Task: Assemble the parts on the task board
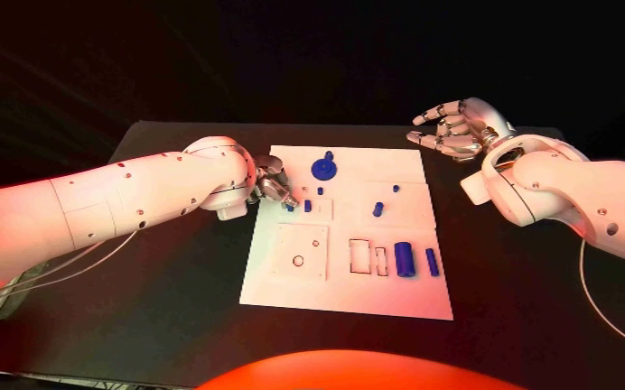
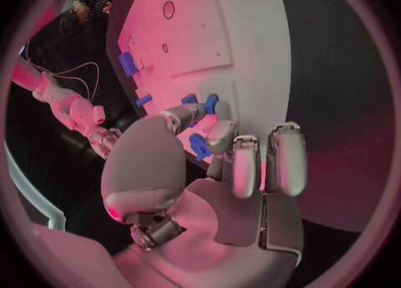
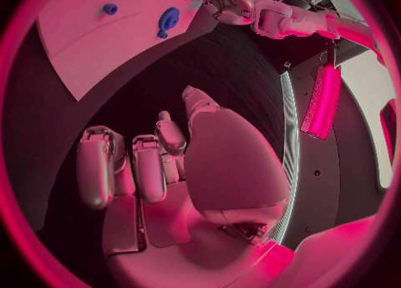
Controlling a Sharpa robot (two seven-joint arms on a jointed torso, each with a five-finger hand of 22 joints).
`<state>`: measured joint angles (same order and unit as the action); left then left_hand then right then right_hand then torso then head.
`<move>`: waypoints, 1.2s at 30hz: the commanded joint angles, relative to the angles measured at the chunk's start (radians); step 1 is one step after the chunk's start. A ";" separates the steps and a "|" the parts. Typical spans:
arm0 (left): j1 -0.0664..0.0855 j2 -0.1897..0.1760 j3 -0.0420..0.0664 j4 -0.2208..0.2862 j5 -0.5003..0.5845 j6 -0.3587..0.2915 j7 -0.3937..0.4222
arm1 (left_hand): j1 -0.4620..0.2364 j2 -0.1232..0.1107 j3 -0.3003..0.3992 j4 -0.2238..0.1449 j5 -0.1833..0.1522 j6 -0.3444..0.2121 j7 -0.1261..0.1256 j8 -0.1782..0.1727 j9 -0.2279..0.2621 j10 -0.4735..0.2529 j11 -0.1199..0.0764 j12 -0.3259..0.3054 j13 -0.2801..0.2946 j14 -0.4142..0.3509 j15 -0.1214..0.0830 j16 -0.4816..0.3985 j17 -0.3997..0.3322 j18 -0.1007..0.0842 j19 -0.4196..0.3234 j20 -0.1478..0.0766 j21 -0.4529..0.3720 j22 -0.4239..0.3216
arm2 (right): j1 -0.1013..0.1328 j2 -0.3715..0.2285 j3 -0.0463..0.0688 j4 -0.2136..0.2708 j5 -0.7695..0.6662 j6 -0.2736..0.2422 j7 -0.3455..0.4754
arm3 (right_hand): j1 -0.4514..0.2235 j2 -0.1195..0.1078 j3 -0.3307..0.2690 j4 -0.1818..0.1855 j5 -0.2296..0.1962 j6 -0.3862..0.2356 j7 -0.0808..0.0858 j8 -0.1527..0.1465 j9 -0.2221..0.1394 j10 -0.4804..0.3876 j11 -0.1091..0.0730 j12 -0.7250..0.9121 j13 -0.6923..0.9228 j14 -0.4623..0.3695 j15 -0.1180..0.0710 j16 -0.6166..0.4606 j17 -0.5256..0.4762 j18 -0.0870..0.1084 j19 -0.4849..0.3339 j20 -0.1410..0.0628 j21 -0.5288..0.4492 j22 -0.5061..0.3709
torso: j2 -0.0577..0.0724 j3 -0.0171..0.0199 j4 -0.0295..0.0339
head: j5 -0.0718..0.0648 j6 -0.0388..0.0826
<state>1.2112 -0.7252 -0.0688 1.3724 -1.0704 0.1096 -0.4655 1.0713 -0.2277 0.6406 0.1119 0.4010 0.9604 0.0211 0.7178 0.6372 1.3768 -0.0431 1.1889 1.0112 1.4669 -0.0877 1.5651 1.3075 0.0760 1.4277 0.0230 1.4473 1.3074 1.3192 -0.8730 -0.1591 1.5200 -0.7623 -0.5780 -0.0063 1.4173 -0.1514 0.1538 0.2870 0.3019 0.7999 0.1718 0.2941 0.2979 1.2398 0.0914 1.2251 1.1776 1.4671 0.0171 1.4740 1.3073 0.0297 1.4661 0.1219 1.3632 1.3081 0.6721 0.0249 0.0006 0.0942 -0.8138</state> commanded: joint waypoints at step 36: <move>-0.004 -0.016 0.017 0.000 0.052 -0.071 0.007 | -0.051 0.034 -0.313 0.182 -0.259 -0.017 0.017 -0.020 -0.003 -0.057 0.013 -0.081 -0.086 0.095 0.003 -0.011 0.234 -0.011 -0.021 0.005 -0.030 -0.020 | -0.001 -0.005 0.000 0.005 0.018 0.004 0.011 | -0.053 0.001 0.006 0.002 -0.032 -0.009 0.001 0.007 -0.006 -0.002 -0.004 -0.006 -0.005 0.060 -0.006 -0.009 0.086 0.020 -0.006 -0.006 -0.016 0.172 | -0.001 -0.0017 0.0000 | -0.007 0.006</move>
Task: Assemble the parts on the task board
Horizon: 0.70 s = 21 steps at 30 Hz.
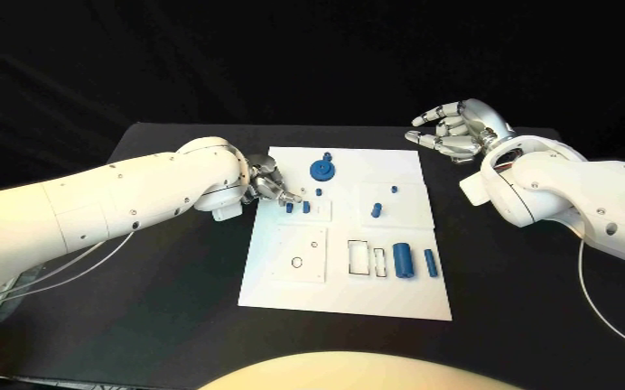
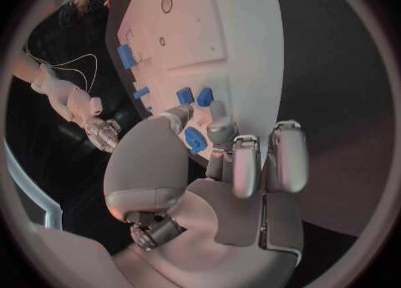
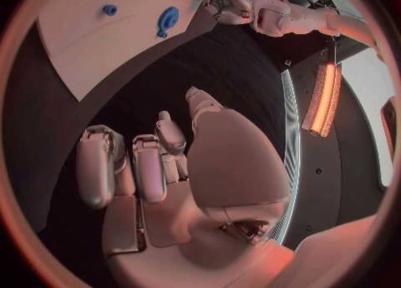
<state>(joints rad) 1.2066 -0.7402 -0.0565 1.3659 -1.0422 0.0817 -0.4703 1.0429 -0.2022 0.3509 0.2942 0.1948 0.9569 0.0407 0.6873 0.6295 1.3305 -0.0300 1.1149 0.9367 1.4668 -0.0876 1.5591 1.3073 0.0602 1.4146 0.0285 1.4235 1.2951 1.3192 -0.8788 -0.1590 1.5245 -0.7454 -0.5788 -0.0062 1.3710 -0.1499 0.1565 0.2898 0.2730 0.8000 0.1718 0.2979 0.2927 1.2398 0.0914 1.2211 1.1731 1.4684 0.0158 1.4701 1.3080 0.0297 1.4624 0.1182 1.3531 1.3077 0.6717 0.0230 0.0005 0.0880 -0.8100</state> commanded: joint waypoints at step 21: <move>-0.003 0.001 0.008 0.024 -0.013 -0.342 0.540 | 0.392 0.027 -0.091 -0.006 -0.108 -0.382 0.148 -0.066 -0.160 -0.553 0.152 -0.378 -0.485 -0.268 0.140 -0.338 -0.339 0.124 -0.427 0.122 -0.489 -0.618 | -0.001 -0.002 0.000 -0.005 0.004 0.003 0.015 | -0.025 0.004 0.001 -0.005 0.026 -0.012 0.001 0.010 -0.006 -0.023 -0.005 -0.022 -0.025 0.049 -0.006 -0.029 0.053 0.029 -0.020 -0.003 -0.049 0.156 | 0.003 -0.0003 0.0012 | -0.011 0.013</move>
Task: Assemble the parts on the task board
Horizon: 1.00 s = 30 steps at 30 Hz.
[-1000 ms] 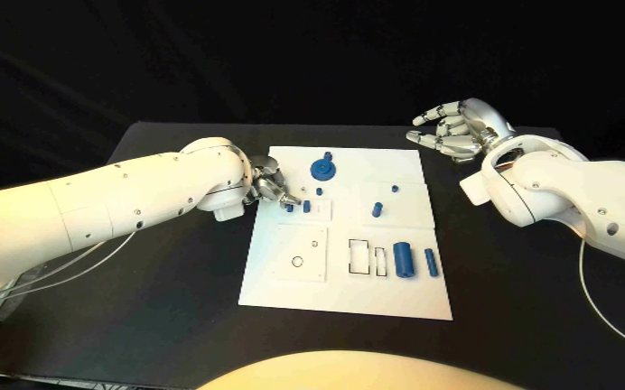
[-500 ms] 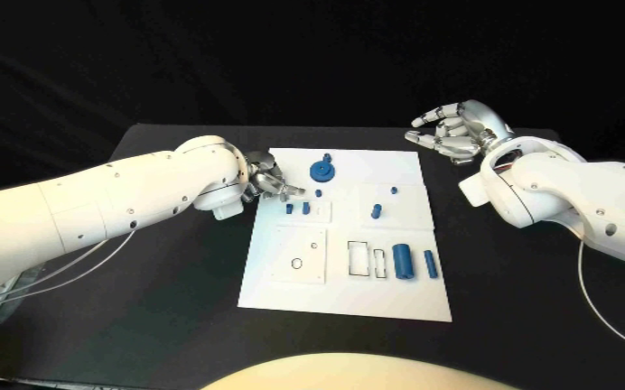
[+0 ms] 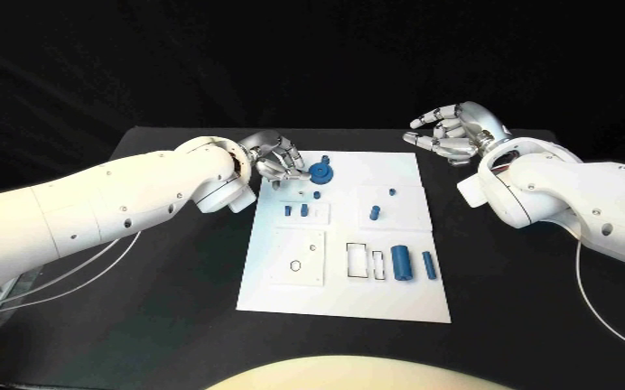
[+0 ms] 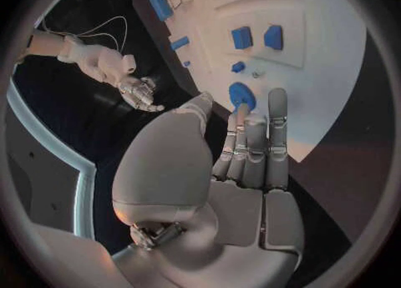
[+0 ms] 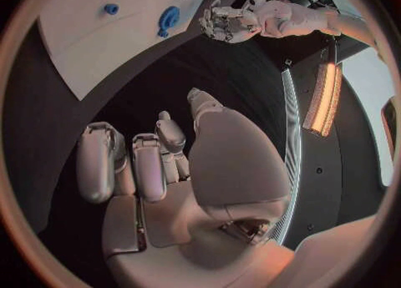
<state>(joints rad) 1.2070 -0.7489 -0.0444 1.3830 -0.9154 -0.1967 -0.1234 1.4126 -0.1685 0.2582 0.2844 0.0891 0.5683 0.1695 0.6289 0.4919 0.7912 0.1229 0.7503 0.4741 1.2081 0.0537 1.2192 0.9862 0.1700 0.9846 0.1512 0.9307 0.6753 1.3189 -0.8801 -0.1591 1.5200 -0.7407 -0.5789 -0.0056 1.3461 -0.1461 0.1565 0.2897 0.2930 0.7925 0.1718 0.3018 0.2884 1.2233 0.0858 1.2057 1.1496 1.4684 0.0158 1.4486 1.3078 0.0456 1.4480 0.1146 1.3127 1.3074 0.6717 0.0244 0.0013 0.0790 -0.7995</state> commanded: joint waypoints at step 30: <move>-0.026 0.139 -0.033 -0.131 -0.555 0.126 0.153 | 0.138 -0.068 0.158 -0.007 0.002 0.207 -0.005 -0.119 -0.219 0.027 -0.006 -0.129 -0.234 -0.029 -0.005 0.065 -0.117 0.015 -0.006 -0.005 0.029 0.029 | -0.001 0.004 0.000 -0.002 -0.001 0.007 0.016 | 0.006 0.000 0.005 -0.006 0.018 -0.006 0.000 0.008 -0.002 -0.010 0.000 -0.011 -0.006 0.048 -0.007 -0.010 0.050 0.014 -0.008 0.000 -0.014 0.155 | 0.000 0.0003 -0.0010 | -0.001 0.000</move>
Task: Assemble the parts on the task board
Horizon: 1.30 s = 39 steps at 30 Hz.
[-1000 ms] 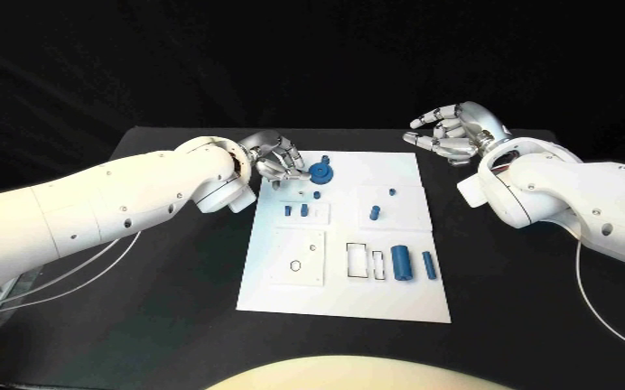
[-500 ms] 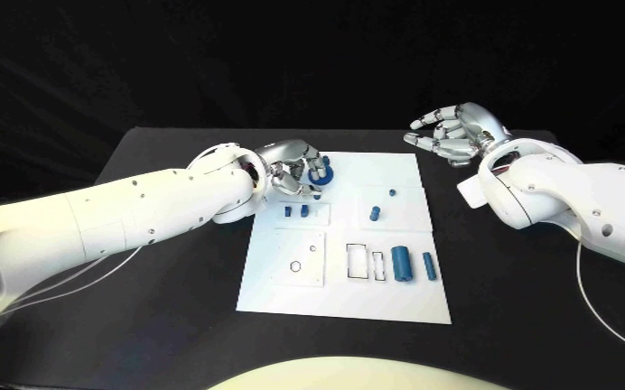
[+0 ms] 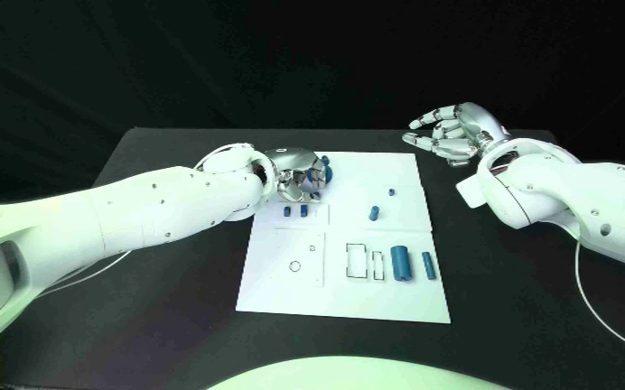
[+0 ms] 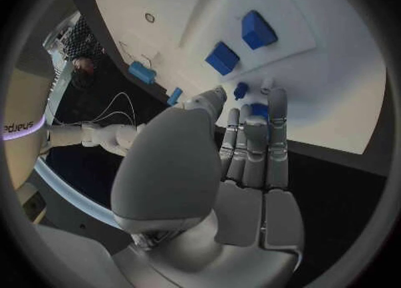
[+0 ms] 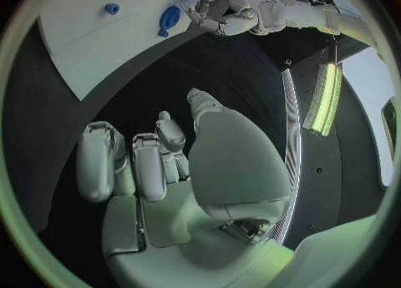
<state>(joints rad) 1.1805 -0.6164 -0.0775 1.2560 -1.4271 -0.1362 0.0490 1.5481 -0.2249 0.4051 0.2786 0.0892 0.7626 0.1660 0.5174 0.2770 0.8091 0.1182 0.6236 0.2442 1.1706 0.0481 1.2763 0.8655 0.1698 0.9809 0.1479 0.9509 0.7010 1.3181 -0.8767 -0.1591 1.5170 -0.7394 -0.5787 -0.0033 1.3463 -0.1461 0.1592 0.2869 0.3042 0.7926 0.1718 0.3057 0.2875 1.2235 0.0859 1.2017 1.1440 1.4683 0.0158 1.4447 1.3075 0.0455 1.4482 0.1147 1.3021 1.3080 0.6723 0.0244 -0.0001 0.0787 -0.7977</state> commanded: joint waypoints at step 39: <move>0.000 0.038 0.000 -0.038 -0.040 0.058 -0.020 | -0.026 0.017 0.227 -0.166 -0.004 0.188 -0.027 -0.064 -0.013 0.201 -0.048 -0.047 -0.050 0.154 -0.042 0.142 0.168 -0.024 0.126 -0.035 0.230 0.258 | -0.001 0.004 0.000 0.001 -0.003 0.007 0.014 | 0.007 0.000 0.004 -0.002 0.011 -0.004 0.000 0.006 -0.002 -0.007 0.000 -0.004 0.001 0.049 -0.007 -0.006 0.051 0.014 -0.007 0.000 -0.004 0.154 | 0.000 0.0002 0.0014 | -0.004 -0.004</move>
<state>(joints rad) 1.1824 -0.5800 -0.0763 1.2148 -1.4703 -0.0705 0.0138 1.5220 -0.2176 0.6329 0.1186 0.0871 0.9434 0.1391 0.4547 0.2584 1.0045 0.0720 0.5798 0.1898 1.3205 0.0055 1.4143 1.0304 0.1536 1.1029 0.1126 1.1774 0.9540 1.3180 -0.8738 -0.1591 1.5174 -0.7393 -0.5786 -0.0027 1.3463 -0.1461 0.1592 0.2870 0.3119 0.7927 0.1717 0.3056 0.2877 1.2235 0.0859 1.2017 1.1441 1.4683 0.0158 1.4448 1.3081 0.0455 1.4482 0.1147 1.3022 1.3075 0.6724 0.0250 0.0008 0.0750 -0.8020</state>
